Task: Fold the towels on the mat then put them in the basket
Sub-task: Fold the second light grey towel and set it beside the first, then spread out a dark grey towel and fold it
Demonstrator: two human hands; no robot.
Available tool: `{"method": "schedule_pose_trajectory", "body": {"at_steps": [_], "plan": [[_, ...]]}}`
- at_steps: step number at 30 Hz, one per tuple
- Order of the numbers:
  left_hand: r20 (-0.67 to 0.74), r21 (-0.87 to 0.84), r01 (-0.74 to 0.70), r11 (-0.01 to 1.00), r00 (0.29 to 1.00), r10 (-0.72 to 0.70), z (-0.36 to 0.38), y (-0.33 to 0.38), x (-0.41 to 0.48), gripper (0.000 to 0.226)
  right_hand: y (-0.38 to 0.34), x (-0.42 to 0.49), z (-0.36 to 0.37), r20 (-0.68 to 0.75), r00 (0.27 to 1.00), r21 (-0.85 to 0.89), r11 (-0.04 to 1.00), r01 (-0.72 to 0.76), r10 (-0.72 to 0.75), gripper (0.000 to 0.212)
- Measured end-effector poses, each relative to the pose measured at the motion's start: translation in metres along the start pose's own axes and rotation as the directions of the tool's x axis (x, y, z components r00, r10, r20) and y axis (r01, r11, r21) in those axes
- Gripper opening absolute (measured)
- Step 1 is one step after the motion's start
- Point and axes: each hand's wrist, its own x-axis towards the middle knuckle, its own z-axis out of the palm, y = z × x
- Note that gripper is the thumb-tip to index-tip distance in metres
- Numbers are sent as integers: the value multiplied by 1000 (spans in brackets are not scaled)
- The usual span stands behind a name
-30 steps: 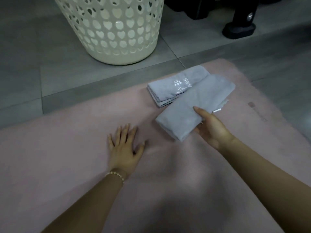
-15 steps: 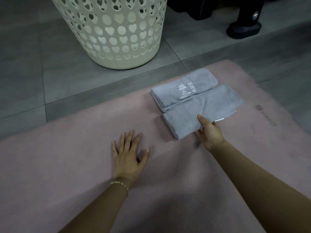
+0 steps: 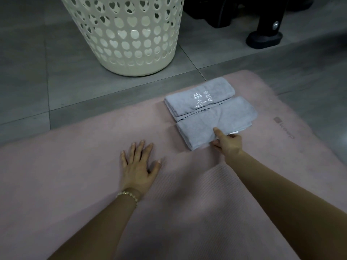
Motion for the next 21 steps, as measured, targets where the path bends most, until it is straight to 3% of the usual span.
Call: {"method": "schedule_pose_trajectory", "body": {"at_steps": [3, 6, 9, 11, 14, 17, 19, 21], "plan": [[64, 10, -13, 1000, 998, 12, -3, -1, -2, 77, 1, -15, -10, -21, 993, -206, 972, 112, -119, 77], [188, -62, -20, 998, 982, 31, -23, -8, -6, 94, 1, -36, -11, 50, 960, -420, 866, 271, -276, 88], [278, -73, -17, 997, 960, 36, -68, -36, -31, 112, 7, -70, 6, 243, 900, -618, 657, 432, -363, 89], [386, -109, 71, 991, 922, -24, -104, -67, -61, 122, 17, -101, 23, 407, 845, -685, 495, 534, -348, 88], [501, -69, 196, 978, 855, -136, -159, -115, -123, 113, 38, -156, 53, 645, 725, -661, 299, 689, -244, 88], [412, 0, 318, 948, 864, -290, -199, -164, -192, 83, 65, -213, 92, 808, 578, -560, 155, 814, -113, 82], [280, -16, 433, 901, 867, -412, -210, -200, -242, 61, 87, -248, 115, 858, 514, -508, 130, 851, -15, 79], [165, -78, 580, 811, 810, -563, -209, -230, -288, 60, 111, -279, 134, 878, 472, -479, 134, 867, 86, 78]]}}
